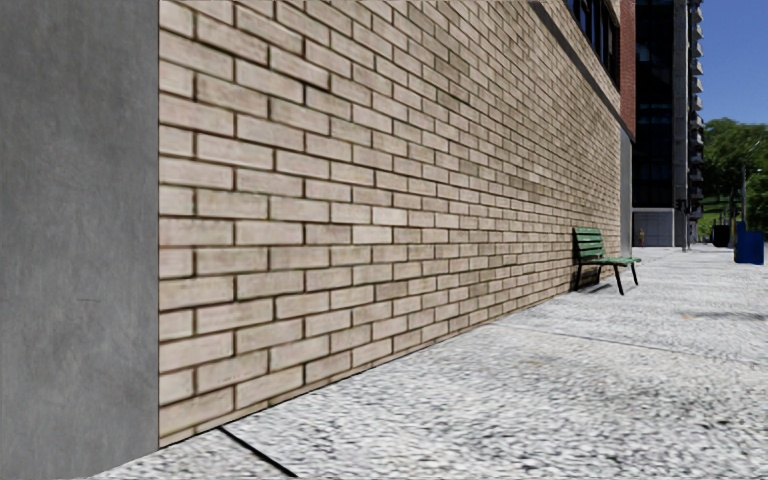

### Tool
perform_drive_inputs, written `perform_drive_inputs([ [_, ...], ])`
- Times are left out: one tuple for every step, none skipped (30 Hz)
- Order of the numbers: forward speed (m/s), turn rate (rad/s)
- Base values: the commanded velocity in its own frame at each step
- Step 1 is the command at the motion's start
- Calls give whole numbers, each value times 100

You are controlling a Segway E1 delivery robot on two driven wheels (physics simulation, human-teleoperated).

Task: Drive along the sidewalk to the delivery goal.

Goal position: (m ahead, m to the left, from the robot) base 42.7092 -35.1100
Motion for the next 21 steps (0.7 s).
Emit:
perform_drive_inputs([
  [200,-100],
  [200,-100],
  [200,-100],
  [200,-100],
  [200,-100],
  [200,-100],
  [200,-100],
  [200,-100],
  [200,-100],
  [200,-100],
  [200,-100],
  [200,-100],
  [200,-100],
  [200,-100],
  [200,-100],
  [200,-100],
  [200,-100],
  [200,-100],
  [200,-99],
  [200,-64],
  [200,-15],
])
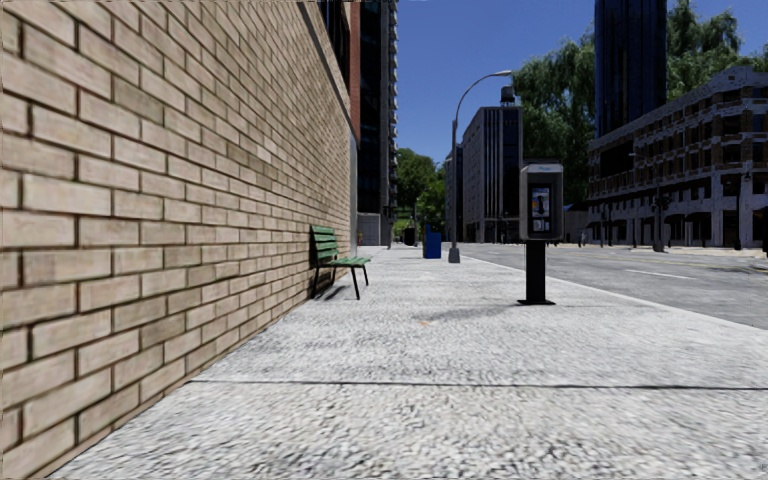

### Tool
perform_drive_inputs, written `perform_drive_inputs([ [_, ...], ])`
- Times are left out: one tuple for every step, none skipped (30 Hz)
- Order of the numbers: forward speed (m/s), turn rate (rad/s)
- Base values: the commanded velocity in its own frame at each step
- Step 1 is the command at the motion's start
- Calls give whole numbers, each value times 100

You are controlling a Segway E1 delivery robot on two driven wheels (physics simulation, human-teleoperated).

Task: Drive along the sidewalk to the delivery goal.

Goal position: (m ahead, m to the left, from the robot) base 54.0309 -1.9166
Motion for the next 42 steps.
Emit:
perform_drive_inputs([
  [200,-5],
  [200,-1],
  [200,0],
  [200,0],
  [200,0],
  [200,0],
  [200,0],
  [200,0],
  [200,0],
  [200,0],
  [200,0],
  [200,0],
  [200,0],
  [200,0],
  [200,0],
  [200,0],
  [200,0],
  [200,0],
  [200,0],
  [200,0],
  [200,0],
  [200,0],
  [200,0],
  [200,0],
  [200,0],
  [200,0],
  [200,0],
  [200,0],
  [200,0],
  [200,0],
  [200,0],
  [200,0],
  [200,0],
  [200,0],
  [200,0],
  [200,0],
  [200,0],
  [200,0],
  [200,0],
  [200,0],
  [200,0],
  [200,0],
])
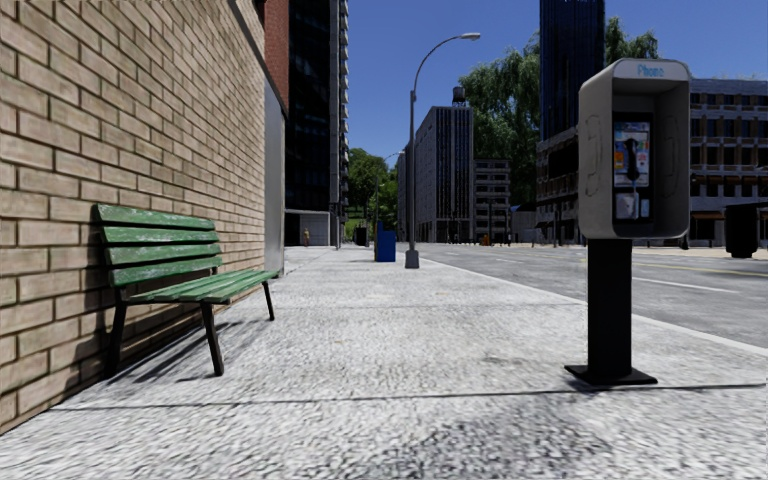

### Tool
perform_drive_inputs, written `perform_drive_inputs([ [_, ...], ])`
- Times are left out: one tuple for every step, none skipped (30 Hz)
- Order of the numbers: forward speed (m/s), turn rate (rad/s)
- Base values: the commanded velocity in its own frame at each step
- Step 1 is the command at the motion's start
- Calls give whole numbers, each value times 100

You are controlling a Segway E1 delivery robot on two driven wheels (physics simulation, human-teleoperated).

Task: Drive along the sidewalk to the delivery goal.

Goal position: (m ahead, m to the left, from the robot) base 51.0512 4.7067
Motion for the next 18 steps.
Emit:
perform_drive_inputs([
  [200,0],
  [200,0],
  [200,0],
  [200,0],
  [200,0],
  [200,0],
  [200,0],
  [200,0],
  [200,0],
  [200,0],
  [200,0],
  [200,0],
  [200,0],
  [200,0],
  [200,0],
  [200,0],
  [200,0],
  [200,0],
])
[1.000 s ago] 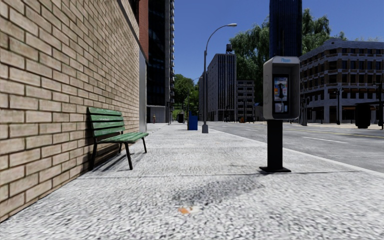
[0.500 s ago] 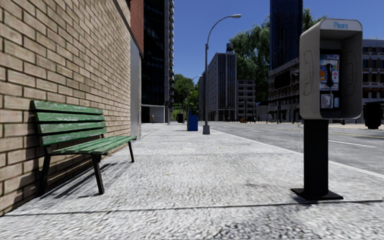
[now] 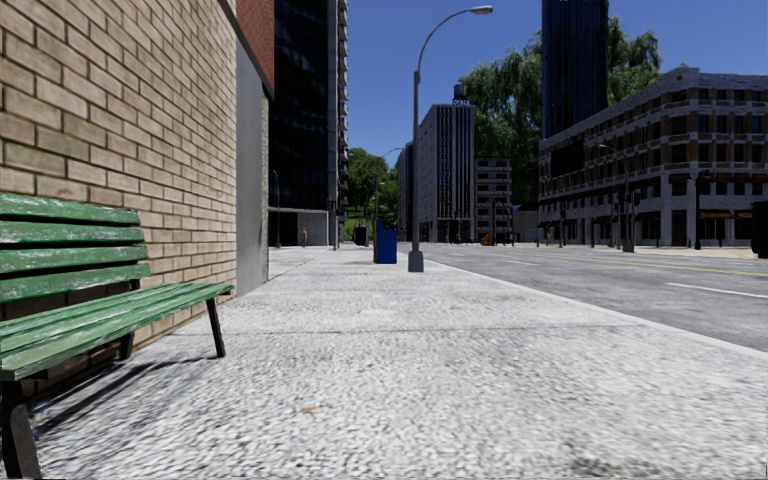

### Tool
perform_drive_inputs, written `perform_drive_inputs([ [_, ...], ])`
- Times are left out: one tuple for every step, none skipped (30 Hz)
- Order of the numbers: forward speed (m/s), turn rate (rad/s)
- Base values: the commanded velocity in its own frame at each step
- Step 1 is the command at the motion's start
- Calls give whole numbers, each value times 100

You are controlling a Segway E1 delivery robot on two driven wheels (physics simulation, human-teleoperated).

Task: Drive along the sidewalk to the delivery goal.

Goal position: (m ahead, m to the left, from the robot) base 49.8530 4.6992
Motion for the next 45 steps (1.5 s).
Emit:
perform_drive_inputs([
  [200,0],
  [200,0],
  [200,0],
  [200,0],
  [200,0],
  [200,0],
  [200,0],
  [200,0],
  [200,0],
  [200,0],
  [200,0],
  [200,0],
  [200,0],
  [200,0],
  [200,0],
  [200,0],
  [200,0],
  [200,0],
  [200,0],
  [200,0],
  [200,0],
  [200,0],
  [200,0],
  [200,0],
  [200,0],
  [200,0],
  [200,0],
  [200,0],
  [200,0],
  [200,7],
  [200,28],
  [200,42],
  [200,56],
  [200,68],
  [200,68],
  [200,77],
  [200,81],
  [200,82],
  [200,82],
  [200,7],
  [200,1],
  [200,0],
  [200,0],
  [200,0],
  [200,0],
])
